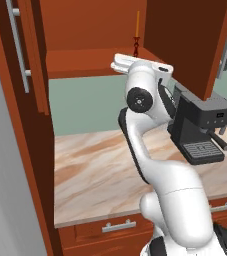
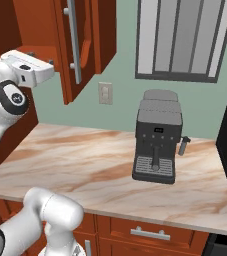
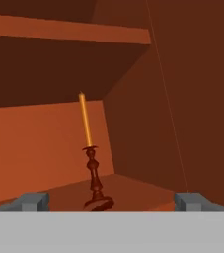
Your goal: Get the candle and the beer from the cabinet and move them to the dining counter.
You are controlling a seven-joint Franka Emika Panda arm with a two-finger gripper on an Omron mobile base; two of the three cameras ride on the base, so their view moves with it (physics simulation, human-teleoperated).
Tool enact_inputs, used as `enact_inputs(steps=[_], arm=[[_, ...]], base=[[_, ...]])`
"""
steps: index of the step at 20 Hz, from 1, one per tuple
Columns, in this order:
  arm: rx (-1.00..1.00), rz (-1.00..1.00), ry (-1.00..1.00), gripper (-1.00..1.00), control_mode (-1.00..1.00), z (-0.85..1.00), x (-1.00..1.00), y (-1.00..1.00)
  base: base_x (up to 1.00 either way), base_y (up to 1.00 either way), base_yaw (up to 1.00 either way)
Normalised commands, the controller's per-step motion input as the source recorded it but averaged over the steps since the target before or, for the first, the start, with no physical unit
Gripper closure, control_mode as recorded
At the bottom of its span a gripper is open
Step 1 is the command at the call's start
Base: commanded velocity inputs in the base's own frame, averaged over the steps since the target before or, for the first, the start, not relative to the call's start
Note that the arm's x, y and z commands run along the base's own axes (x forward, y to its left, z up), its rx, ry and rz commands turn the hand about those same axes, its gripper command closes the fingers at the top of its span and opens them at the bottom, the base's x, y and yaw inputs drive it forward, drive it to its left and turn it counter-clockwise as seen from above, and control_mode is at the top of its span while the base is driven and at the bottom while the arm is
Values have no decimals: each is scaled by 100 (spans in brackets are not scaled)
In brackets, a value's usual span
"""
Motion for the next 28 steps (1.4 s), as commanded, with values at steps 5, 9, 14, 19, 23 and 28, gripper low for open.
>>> enact_inputs(steps=[5,9,14,19,23,28], arm=[[0,-6,0,-100,-100,1,34,-2],[0,-2,0,-100,-100,0,35,0],[0,-1,0,-100,-100,0,35,-2],[1,0,0,-100,-100,0,41,-2],[1,0,0,-100,-100,0,35,-5],[1,0,0,-100,-100,0,35,-1]], base=[[0,0,0],[0,0,0],[0,0,0],[0,0,0],[0,0,0],[0,0,0]])
